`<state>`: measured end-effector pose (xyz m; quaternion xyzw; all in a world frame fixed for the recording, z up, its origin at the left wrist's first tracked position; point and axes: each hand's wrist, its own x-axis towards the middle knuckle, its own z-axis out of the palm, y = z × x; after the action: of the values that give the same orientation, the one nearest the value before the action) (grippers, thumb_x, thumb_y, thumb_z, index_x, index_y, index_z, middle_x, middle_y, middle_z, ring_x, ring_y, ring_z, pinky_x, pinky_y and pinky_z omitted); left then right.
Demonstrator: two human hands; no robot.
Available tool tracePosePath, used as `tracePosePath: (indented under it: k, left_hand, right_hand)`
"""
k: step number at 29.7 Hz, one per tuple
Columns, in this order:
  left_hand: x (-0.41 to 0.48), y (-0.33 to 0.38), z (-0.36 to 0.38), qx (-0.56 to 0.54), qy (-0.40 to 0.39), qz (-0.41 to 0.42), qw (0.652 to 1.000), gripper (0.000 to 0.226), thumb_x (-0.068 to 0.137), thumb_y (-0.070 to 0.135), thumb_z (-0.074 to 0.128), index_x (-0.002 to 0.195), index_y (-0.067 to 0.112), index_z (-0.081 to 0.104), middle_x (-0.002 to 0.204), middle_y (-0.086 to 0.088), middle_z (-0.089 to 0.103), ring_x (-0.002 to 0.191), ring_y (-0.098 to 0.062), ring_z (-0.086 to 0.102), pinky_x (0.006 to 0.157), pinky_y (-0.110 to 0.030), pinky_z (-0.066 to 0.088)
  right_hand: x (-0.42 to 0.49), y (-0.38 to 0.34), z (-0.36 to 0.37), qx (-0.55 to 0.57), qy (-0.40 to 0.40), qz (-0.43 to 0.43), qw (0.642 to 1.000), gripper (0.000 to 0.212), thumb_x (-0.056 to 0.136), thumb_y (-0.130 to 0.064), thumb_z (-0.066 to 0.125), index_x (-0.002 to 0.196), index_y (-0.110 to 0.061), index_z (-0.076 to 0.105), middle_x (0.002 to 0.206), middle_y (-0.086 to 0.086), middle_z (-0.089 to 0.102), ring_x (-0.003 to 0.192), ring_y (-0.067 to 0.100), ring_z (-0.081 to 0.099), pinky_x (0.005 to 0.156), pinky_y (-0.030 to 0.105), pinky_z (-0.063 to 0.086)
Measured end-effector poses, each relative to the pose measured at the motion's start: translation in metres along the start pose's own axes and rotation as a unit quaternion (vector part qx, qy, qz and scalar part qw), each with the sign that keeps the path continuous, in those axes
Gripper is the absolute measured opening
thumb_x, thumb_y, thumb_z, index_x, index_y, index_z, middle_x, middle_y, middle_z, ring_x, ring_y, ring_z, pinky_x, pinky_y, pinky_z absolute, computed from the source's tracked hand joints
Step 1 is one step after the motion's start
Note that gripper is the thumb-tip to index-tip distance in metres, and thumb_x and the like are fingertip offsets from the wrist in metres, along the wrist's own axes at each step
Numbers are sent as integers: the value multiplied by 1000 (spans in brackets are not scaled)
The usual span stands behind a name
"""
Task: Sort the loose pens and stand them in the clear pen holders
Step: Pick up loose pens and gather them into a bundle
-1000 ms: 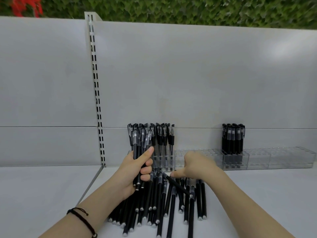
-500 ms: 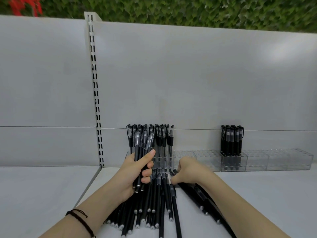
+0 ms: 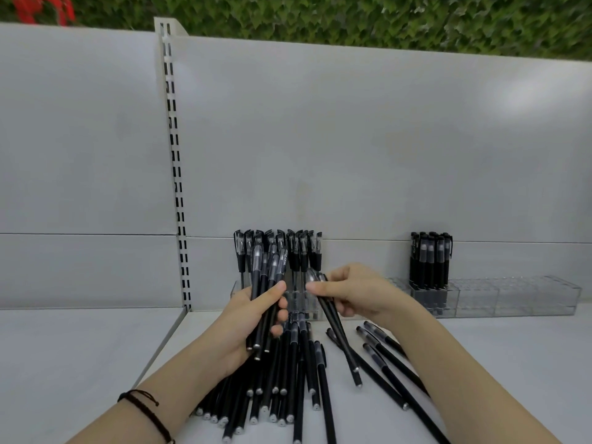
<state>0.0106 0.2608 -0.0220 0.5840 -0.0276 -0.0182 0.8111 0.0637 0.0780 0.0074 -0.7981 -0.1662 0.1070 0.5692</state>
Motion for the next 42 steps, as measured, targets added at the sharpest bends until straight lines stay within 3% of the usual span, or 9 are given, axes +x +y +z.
tracePosePath:
  k: [3, 6, 8, 14, 18, 23, 27, 32, 42]
  left_hand:
    - [-3, 0, 5, -17, -22, -15, 1000, 24, 95, 18, 57, 112, 1, 58, 88, -13, 74, 77, -23, 73, 59, -28, 59]
    - [-11, 3, 16, -2, -97, -22, 995, 28, 99, 20, 50, 118, 2, 61, 108, -20, 71, 101, -32, 70, 83, -40, 59]
    - [-14, 4, 25, -16, -124, -30, 992, 33, 99, 23, 50, 119, 0, 61, 111, -21, 70, 103, -34, 69, 86, -43, 57]
    - [-8, 4, 42, -77, -142, -42, 986, 34, 92, 30, 59, 112, 4, 58, 77, -4, 60, 59, -12, 55, 55, -24, 51]
    - [-2, 2, 55, -88, -94, -25, 991, 38, 83, 38, 64, 108, 10, 54, 66, 1, 50, 50, -7, 43, 44, -17, 42]
    - [1, -9, 49, -60, -52, -3, 997, 36, 79, 38, 66, 94, 10, 49, 64, 1, 50, 50, -8, 41, 44, -18, 39]
    - [2, -14, 40, -52, -39, -4, 998, 37, 79, 38, 67, 95, 11, 48, 64, 1, 50, 51, -9, 40, 43, -19, 40]
    - [3, -15, 38, -60, -32, 0, 998, 42, 76, 38, 69, 99, 11, 47, 65, 0, 51, 51, -10, 41, 43, -20, 40]
    - [2, -18, 41, -46, -33, -4, 998, 37, 78, 38, 68, 93, 11, 46, 65, 0, 51, 51, -10, 42, 45, -20, 40]
  right_hand:
    - [-3, -7, 1, 83, -7, -50, 995, 15, 82, -22, 74, 74, -12, 66, 54, -2, 54, 41, 7, 42, 38, 15, 32]
    - [-8, -16, 6, 109, -17, -108, 988, 12, 86, -16, 70, 80, -6, 66, 61, 2, 61, 44, 9, 46, 40, 16, 36]
    - [-9, -20, 6, 90, 8, -144, 985, 14, 85, -17, 71, 86, -3, 66, 65, 8, 59, 45, 10, 47, 42, 18, 39]
    - [-11, -28, -5, 31, 53, -173, 983, 29, 84, -27, 73, 90, 1, 67, 66, 14, 55, 52, 20, 45, 43, 22, 37]
    - [-22, -18, -20, 2, 77, -159, 984, 27, 87, -34, 67, 88, -7, 65, 73, 3, 64, 52, 15, 51, 47, 23, 41]
    - [-35, 27, -50, -264, 52, -82, 960, 28, 81, -44, 72, 95, -20, 68, 86, -2, 68, 58, 2, 57, 53, 18, 47]
    - [-33, 48, -60, -431, 35, 17, 901, 47, 69, -62, 73, 103, -31, 63, 89, -15, 58, 82, 3, 57, 79, 27, 50]
    - [-32, 47, -57, -403, 48, 34, 913, 44, 68, -49, 81, 99, -24, 63, 83, -15, 55, 73, -1, 53, 60, 16, 39]
    - [-30, 45, -48, -356, 45, 54, 932, 17, 75, -21, 80, 90, -20, 71, 76, -7, 61, 72, 8, 57, 74, 23, 48]
